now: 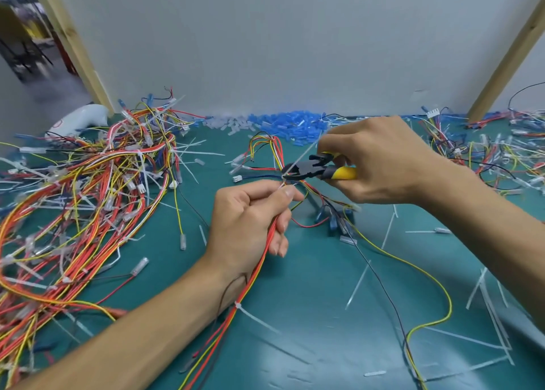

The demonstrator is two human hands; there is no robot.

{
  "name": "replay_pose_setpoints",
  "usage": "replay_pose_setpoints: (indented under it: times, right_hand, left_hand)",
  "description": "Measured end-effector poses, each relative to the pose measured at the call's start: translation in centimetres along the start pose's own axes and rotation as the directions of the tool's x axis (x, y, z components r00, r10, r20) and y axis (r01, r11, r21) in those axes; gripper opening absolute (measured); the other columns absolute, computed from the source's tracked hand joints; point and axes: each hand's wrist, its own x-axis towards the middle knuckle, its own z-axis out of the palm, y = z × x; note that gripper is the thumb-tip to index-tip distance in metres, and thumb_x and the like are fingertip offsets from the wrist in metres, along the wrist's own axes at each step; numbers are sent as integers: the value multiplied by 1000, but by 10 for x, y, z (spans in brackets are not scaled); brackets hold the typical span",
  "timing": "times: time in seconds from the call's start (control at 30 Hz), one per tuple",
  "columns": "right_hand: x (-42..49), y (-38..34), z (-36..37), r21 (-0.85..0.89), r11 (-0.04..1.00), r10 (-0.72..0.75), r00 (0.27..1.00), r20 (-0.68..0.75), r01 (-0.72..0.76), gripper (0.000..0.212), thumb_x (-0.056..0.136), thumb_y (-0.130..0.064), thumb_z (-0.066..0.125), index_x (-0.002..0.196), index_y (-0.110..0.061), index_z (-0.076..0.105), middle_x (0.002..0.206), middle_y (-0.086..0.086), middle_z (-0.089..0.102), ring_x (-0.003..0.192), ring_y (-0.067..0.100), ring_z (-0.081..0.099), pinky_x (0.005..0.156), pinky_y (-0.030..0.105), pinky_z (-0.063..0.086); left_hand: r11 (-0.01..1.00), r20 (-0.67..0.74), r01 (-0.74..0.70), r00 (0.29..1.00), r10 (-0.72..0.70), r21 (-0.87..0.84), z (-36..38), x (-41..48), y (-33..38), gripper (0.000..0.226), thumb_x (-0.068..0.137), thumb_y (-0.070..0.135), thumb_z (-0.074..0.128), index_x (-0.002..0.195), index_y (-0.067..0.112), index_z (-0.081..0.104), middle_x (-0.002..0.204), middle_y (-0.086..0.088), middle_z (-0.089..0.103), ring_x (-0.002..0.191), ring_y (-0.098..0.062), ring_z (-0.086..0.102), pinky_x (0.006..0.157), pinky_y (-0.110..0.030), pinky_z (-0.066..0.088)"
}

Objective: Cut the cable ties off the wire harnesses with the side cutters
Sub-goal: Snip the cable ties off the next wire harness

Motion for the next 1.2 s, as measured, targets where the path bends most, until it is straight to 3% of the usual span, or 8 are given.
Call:
replay_pose_setpoints:
  times: [0.13,0.3,0.43,0.57,0.7,0.83,0.97,1.2]
  right_hand:
    - [0,-10,-3,-13,998,-61,998,6,61,37,75,-43,36,84,-18,61,77,0,63,70,36,54,56,39,45]
    - [0,-11,-8,-81,996,-22,997,80,29,25,72,-37,41,61,-17,30,53,7,36,59,38,37,51,37,30]
    - [3,-10,-7,-91,995,-35,995,90,43,18,75,-37,47,73,-20,50,67,1,49,67,34,44,54,35,29]
    - [2,-11,-5,-77,995,-54,996,71,59,23,68,-34,46,61,-20,30,57,6,43,61,39,40,52,35,28]
    - [3,-9,0,-95,992,-78,995,59,83,16,71,-35,46,70,-21,40,67,4,54,66,34,42,53,36,30]
    - [2,-11,1,-48,997,-64,997,42,66,24,65,-33,44,59,-21,24,53,9,41,58,40,36,51,37,30]
    - [3,-12,3,-66,994,-84,996,40,87,17,69,-38,34,72,-21,37,64,-1,43,62,35,38,52,36,29]
    - [1,-19,11,-21,1000,-2,1000,2,2,25,70,-23,60,68,-21,35,58,3,40,59,38,37,51,38,29]
  left_hand:
    - [1000,26,2,1000,-3,19,1,-1,-2,19,96,2,63,85,-7,74,49,-10,45,28,-16,32,36,-23,38]
    - [999,43,-20,999,18,45,1,-2,-4,19,96,3,64,84,-8,74,49,-10,44,27,-17,32,36,-24,38]
    - [999,36,-13,999,12,29,-1,-1,-4,19,95,3,63,84,-7,75,49,-9,44,28,-16,31,36,-23,38]
    - [999,69,-8,998,5,43,1,-4,-2,18,95,4,63,85,-8,73,49,-9,44,28,-17,31,36,-23,37]
    - [999,47,0,999,-2,44,2,-2,-1,19,96,3,64,86,-10,73,49,-10,44,28,-16,31,36,-24,38]
    - [999,66,-6,998,4,34,2,-5,-2,19,97,3,63,87,-10,72,49,-10,45,28,-16,32,36,-24,38]
    - [1000,23,0,1000,-1,28,2,-5,-1,19,96,3,64,88,-12,72,49,-9,44,28,-16,32,37,-23,38]
    - [999,1,-41,999,41,1,4,-8,-1,19,96,3,63,86,-11,71,47,-9,44,27,-17,32,36,-23,38]
